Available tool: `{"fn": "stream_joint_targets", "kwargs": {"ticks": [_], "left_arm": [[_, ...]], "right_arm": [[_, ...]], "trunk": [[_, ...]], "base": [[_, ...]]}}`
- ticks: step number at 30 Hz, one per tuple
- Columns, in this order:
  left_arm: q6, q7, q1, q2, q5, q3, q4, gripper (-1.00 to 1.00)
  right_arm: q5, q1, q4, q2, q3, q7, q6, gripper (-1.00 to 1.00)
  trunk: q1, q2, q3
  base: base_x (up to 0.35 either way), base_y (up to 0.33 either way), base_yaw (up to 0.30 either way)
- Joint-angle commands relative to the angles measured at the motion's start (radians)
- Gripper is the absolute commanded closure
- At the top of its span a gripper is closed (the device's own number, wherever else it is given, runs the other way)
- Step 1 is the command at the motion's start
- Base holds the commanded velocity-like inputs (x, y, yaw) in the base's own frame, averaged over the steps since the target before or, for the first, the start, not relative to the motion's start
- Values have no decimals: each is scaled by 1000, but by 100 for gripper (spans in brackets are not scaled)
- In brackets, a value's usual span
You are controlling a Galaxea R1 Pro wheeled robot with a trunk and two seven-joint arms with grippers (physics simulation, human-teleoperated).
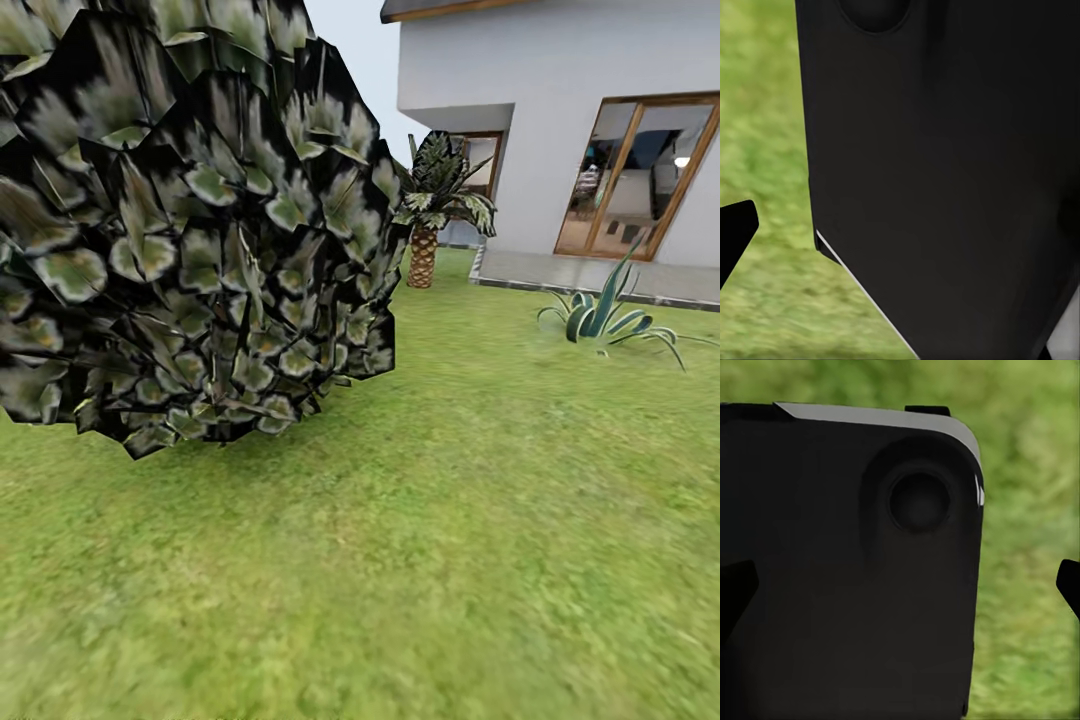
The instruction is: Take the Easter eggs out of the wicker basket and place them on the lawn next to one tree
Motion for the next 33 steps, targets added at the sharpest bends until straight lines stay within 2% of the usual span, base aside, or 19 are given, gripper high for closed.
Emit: {"fn": "stream_joint_targets", "kwargs": {"ticks": [1,33], "left_arm": [[-1,0,1,0,1,4,-2,-100],[-2,0,0,1,1,4,-2,-100]], "right_arm": [[1,-1,1,0,0,1,-3,-100],[1,-1,-1,4,-1,0,-7,-100]], "trunk": [[0,0,-1],[0,0,-1]], "base": [[0,0,14],[0,0,2]]}}
